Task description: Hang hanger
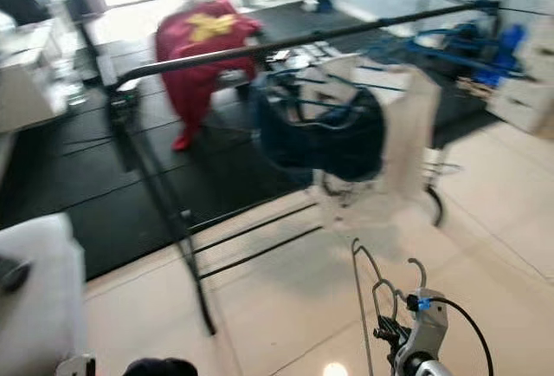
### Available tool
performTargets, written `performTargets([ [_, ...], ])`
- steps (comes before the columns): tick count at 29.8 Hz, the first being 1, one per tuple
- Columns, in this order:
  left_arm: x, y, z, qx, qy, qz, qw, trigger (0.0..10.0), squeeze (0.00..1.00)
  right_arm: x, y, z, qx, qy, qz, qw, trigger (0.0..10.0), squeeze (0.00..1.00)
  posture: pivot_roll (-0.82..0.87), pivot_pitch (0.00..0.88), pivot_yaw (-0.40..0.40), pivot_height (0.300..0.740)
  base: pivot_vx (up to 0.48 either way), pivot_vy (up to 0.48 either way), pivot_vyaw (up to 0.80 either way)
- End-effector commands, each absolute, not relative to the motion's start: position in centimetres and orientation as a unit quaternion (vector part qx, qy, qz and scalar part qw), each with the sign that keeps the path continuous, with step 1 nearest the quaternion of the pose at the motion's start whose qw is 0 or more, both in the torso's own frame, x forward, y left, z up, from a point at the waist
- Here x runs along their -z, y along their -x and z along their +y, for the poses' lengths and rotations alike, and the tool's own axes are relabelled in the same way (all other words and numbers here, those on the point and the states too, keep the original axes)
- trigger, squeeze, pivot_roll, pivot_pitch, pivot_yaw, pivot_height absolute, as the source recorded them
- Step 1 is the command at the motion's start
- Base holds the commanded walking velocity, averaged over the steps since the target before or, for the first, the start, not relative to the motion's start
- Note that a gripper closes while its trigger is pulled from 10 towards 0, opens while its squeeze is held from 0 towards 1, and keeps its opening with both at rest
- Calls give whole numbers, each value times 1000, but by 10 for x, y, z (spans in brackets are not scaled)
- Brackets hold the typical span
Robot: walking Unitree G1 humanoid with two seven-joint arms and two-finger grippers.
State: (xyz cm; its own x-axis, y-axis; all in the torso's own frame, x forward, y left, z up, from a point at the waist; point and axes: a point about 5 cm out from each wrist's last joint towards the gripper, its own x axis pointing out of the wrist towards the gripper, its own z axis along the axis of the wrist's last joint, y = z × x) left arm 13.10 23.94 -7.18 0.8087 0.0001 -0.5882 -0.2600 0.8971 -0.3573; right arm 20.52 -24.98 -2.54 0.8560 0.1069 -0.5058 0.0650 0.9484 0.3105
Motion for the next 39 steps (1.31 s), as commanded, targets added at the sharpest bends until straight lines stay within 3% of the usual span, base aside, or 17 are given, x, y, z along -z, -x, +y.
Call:
performTargets([
  [1, 74, -119, 247, -82, 196, 310, 927, 10000, 0, 25, -201, -253, -8, -156, 265, 952, 10000, 0, -93, 94, 60, 736, 0, 0, -775],
  [6, 73, -111, 264, -133, 236, 273, 923, 10000, 0, 20, -203, -263, 4, -150, 252, 956, 10000, 0, -87, 104, 55, 736, 0, 0, -775],
  [8, 62, -118, 254, -83, 225, 240, 941, 10000, 0, 20, -203, -265, 11, -146, 251, 957, 10000, 0, -100, 118, 58, 736, 0, 0, -775],
  [17, 57, -122, 249, -79, 256, 206, 941, 10000, 0, 23, -203, -271, 19, -142, 256, 956, 10000, 0, -109, 123, 52, 736, 0, 0, -780],
  [26, 50, -127, 243, -78, 235, 188, 951, 10000, 0, 25, -201, -271, 18, -141, 261, 955, 10000, 0, -120, 139, 45, 736, 0, 0, -788],
  [30, 48, -120, 249, -91, 163, 210, 960, 10000, 0, 26, -200, -270, 18, -142, 260, 955, 10000, 0, -132, 140, 59, 736, 0, 0, -788],
  [39, 57, -109, 257, -96, 142, 234, 957, 10000, 0, 26, -200, -266, 8, -138, 257, 957, 10000, 0, -136, 128, 65, 736, 0, 0, -788],
])
